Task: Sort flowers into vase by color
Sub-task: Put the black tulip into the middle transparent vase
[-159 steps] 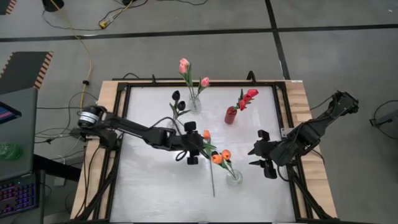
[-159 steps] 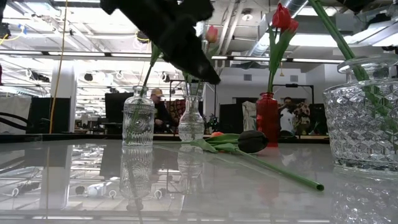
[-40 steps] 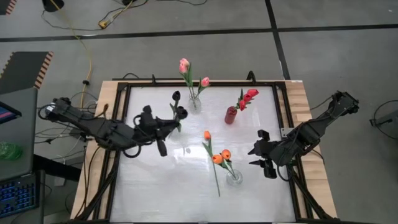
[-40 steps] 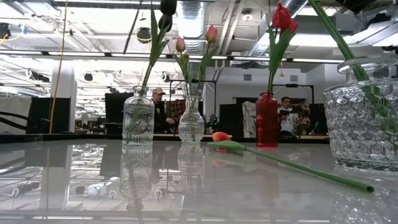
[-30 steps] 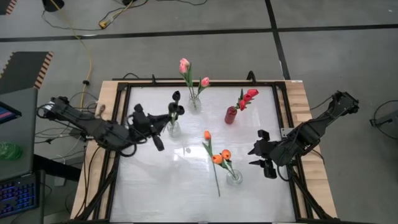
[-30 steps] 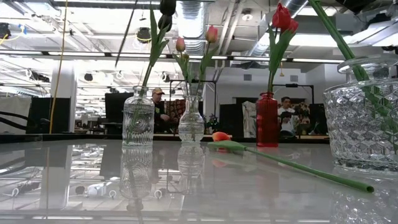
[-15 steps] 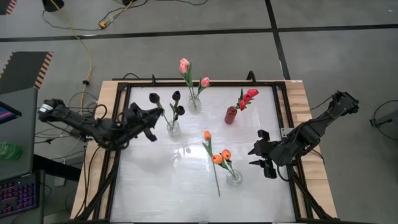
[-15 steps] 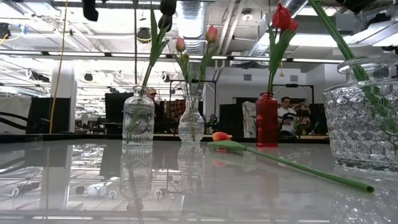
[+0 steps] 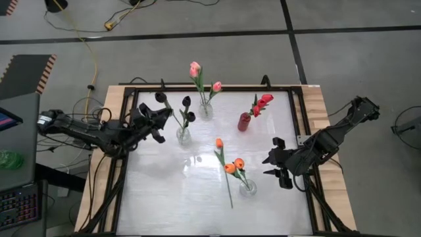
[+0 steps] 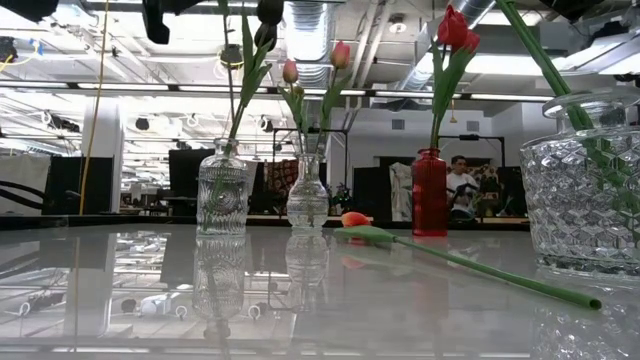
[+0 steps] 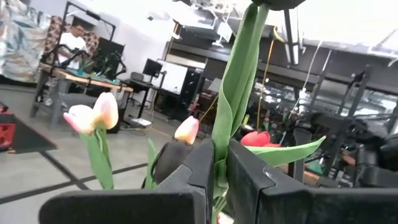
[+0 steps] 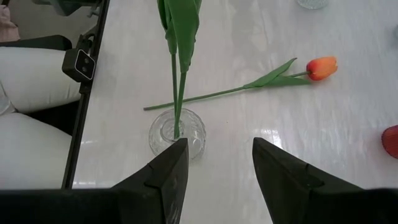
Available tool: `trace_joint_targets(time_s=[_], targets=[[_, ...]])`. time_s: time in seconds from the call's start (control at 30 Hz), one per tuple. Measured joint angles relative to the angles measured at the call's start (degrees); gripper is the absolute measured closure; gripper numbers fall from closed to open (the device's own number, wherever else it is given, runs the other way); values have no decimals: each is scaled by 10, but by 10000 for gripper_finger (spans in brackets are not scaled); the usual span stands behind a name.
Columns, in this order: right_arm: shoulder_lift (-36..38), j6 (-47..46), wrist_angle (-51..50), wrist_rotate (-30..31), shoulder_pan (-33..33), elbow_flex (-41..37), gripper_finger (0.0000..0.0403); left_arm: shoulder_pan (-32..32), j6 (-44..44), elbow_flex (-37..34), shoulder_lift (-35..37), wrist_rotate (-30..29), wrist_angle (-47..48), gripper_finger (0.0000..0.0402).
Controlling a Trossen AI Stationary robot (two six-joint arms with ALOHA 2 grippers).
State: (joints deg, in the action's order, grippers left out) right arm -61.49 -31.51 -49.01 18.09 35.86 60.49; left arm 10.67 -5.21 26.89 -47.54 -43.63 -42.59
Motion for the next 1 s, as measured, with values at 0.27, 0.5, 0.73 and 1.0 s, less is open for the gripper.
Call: trace_joint_targets(time_s=[0.27,0.5,0.73,1.0], targets=[[0,0,0,0,0,0,198,-2,4,0,0,13,-4,379],[0,0,0,0,0,0,198,-2,19,0,11,13,-4,379],[0,0,0,0,0,0,198,-2,24,0,35,12,22,379],[0,0,0,0,0,0,198,-3,-18,0,32,11,79,379]])
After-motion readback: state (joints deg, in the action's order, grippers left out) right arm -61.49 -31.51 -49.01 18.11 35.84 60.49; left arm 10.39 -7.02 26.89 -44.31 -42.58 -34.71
